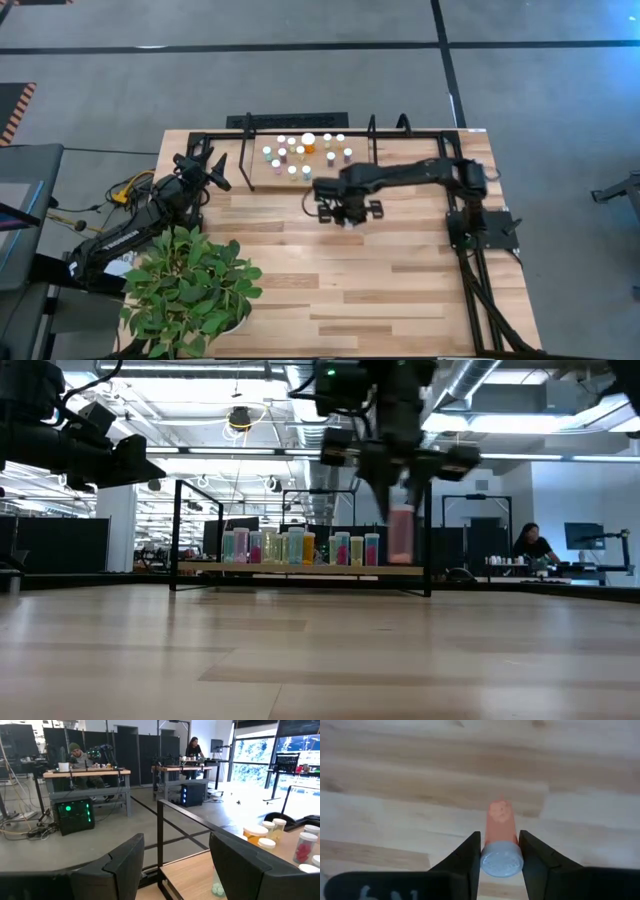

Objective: Pick and place medicine bottles onto shelf by color
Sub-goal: Put the red pill bottle on the shelf

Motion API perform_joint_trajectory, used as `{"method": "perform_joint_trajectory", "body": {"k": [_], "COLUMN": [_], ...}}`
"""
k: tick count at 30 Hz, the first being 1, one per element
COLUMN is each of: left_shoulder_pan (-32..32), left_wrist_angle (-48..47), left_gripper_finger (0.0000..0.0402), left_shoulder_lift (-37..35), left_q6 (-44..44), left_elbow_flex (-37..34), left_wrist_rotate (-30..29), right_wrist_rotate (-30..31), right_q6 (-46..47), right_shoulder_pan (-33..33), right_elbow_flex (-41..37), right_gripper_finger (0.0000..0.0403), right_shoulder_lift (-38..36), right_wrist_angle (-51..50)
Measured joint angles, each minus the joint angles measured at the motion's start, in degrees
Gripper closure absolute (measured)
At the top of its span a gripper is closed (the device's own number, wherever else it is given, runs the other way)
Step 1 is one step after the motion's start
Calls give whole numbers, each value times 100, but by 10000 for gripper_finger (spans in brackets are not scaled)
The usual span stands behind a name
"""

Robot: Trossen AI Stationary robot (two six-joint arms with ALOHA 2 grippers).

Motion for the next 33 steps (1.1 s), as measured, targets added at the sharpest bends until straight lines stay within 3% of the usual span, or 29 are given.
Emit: {"method": "perform_joint_trajectory", "body": {"k": [5,17,33], "left_shoulder_pan": [0,0,0], "left_wrist_angle": [-1,1,-1], "left_gripper_finger": [187,187,187], "left_shoulder_lift": [3,3,3], "left_q6": [0,0,0], "left_elbow_flex": [0,0,0], "left_wrist_rotate": [-2,2,4], "right_wrist_rotate": [50,58,506], "right_q6": [-627,-1670,-3043], "right_shoulder_pan": [-374,-1019,-1555], "right_elbow_flex": [1003,2464,2753], "right_gripper_finger": [276,275,274], "right_shoulder_lift": [599,1543,1531], "right_wrist_angle": [-448,-1184,-1530]}}
